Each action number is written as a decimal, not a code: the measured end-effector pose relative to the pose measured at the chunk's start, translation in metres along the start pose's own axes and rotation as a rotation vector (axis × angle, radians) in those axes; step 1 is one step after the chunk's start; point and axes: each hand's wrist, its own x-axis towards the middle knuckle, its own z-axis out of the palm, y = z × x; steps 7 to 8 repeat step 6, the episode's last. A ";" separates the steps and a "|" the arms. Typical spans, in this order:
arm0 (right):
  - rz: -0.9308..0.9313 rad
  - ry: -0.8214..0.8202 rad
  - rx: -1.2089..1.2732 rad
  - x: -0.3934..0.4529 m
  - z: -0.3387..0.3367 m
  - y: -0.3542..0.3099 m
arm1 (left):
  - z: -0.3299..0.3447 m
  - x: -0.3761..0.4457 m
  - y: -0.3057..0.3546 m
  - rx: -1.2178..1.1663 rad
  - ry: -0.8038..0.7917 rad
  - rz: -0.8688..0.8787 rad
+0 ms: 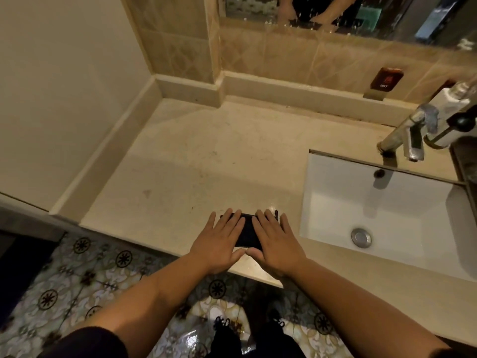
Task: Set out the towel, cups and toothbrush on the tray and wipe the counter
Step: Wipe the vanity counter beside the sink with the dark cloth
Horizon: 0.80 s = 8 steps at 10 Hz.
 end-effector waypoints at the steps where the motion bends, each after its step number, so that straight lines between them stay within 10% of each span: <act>1: -0.003 -0.018 -0.031 0.000 0.003 0.003 | 0.003 -0.002 -0.001 0.005 -0.028 0.000; 6: 0.081 -0.611 0.050 0.065 -0.155 0.016 | -0.150 0.027 -0.034 -0.243 -0.372 -0.097; 8: 0.081 -0.611 0.050 0.065 -0.155 0.016 | -0.150 0.027 -0.034 -0.243 -0.372 -0.097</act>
